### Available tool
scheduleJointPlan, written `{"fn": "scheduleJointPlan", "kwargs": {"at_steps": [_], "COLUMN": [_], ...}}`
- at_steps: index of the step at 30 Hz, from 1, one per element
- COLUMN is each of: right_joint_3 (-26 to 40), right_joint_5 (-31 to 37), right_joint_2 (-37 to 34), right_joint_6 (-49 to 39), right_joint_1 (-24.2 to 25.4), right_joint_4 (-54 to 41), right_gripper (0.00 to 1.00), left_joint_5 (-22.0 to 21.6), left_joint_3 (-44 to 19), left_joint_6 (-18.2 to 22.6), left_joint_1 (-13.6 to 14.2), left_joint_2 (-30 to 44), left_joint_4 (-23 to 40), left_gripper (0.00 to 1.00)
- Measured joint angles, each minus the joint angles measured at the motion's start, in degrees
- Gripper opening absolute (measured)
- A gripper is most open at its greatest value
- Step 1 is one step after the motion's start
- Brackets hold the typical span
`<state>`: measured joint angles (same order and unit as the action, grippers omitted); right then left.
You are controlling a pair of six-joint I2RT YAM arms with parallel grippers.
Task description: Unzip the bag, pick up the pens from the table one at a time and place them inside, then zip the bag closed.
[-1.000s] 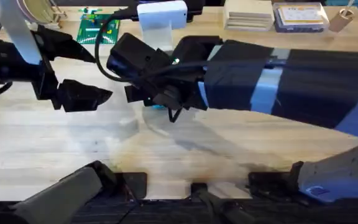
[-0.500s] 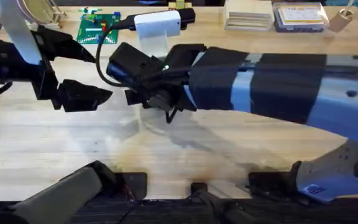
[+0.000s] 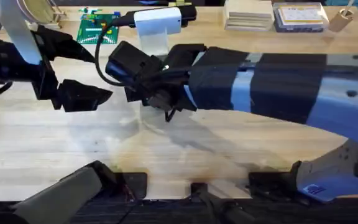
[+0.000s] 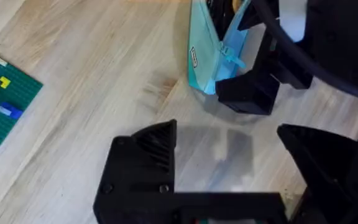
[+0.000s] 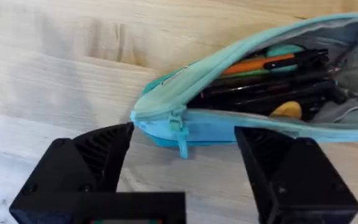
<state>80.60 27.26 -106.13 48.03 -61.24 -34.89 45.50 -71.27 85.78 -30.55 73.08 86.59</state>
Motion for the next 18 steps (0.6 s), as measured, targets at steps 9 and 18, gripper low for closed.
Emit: {"fn": "scheduleJointPlan", "kwargs": {"at_steps": [9, 18], "right_joint_3": [0.0, 0.0], "right_joint_5": [0.0, -0.1], "right_joint_2": [0.0, 0.0], "right_joint_6": [0.0, 0.0], "right_joint_1": [0.7, 0.9], "right_joint_4": [0.2, 0.4], "right_gripper": [0.954, 0.844], "left_joint_5": [0.0, 0.0], "left_joint_3": [0.0, 0.0], "left_joint_6": [0.0, 0.0], "left_joint_1": [0.0, 0.0], "left_joint_2": [0.0, 0.0], "left_joint_4": [0.0, 0.0], "left_gripper": [0.993, 0.993]}}
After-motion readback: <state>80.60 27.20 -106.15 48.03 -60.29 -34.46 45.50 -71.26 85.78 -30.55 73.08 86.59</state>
